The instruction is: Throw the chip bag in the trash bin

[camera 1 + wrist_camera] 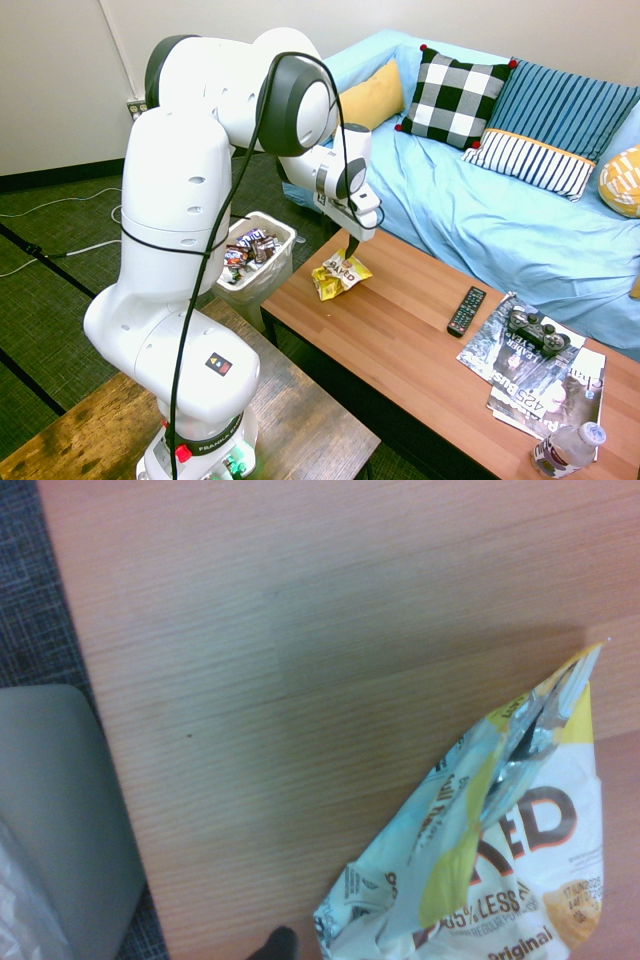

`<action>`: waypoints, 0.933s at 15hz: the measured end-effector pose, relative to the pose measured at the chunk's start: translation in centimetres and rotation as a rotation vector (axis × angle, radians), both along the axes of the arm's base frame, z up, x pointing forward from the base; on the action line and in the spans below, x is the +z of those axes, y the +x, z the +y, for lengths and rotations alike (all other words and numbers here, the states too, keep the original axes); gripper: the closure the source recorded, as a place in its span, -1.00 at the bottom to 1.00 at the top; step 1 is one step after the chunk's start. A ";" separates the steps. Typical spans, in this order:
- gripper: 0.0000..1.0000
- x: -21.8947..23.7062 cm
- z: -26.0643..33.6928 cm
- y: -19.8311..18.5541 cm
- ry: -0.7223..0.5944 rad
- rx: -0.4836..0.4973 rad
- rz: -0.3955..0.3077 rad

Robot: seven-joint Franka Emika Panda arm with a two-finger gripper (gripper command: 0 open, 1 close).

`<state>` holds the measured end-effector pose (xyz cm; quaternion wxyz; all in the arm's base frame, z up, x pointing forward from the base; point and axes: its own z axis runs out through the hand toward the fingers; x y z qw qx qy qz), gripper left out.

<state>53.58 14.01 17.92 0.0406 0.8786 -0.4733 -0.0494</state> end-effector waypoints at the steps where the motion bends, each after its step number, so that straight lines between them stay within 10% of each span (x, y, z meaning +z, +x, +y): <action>1: -1.00 -0.8 0.1 0.3 -0.008 -0.013 0.007; 4: -1.00 -3.2 -0.2 1.2 -0.029 -0.048 0.025; 5: 1.00 -3.9 -0.5 1.3 -0.037 -0.058 0.031; 14: 1.00 -5.4 -0.8 2.8 -0.046 -0.081 0.031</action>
